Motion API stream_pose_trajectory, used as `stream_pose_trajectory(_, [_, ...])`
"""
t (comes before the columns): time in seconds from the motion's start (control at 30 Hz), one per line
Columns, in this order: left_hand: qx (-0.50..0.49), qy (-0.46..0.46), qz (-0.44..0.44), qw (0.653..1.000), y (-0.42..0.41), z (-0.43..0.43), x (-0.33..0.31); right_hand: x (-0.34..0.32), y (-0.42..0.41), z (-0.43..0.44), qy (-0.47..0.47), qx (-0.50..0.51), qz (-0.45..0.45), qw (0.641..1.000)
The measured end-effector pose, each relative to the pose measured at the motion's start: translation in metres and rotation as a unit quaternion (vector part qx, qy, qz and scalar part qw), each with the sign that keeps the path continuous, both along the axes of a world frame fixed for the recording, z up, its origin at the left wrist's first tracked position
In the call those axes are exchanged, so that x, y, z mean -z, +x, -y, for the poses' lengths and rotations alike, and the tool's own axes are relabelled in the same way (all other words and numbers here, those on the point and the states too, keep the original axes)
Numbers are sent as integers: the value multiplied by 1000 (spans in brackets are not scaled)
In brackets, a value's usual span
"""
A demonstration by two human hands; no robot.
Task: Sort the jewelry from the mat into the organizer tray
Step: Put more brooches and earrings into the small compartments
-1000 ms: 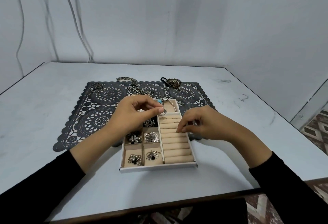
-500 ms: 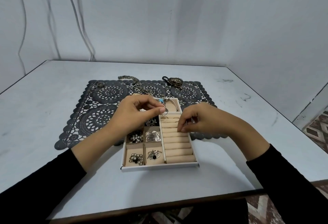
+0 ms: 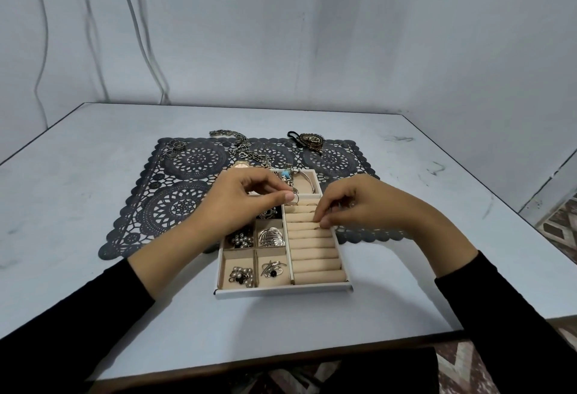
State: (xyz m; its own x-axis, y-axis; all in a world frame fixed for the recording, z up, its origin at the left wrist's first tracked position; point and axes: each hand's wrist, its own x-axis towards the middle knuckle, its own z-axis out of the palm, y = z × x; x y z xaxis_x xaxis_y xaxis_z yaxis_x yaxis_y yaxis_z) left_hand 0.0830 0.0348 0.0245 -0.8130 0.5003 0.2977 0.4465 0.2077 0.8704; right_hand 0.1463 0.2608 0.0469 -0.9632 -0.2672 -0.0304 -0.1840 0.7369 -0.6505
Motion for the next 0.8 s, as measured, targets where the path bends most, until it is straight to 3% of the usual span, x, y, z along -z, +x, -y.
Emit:
stream_pose_trajectory(0.1, [12, -19, 4, 1000, 0, -1, 0, 7, 0, -8, -149, 52, -25, 987])
stream_pose_trajectory(0.23, [35, -43, 12, 998, 1, -2, 1, 27, -16, -21, -199, 194, -124, 953])
stream_pose_trajectory(0.33, [48, -67, -10, 997, 3, -3, 2, 43, -28, -31, -124, 276, -162, 939])
stream_pose_trajectory(0.53, [54, -122, -102, 986, 4, -6, 2, 64, -35, -39, 54, 254, -167, 951])
stream_pose_trajectory(0.8, [87, -158, -183, 966, 1, -6, 4, 73, -39, -43, 115, 232, -146, 955])
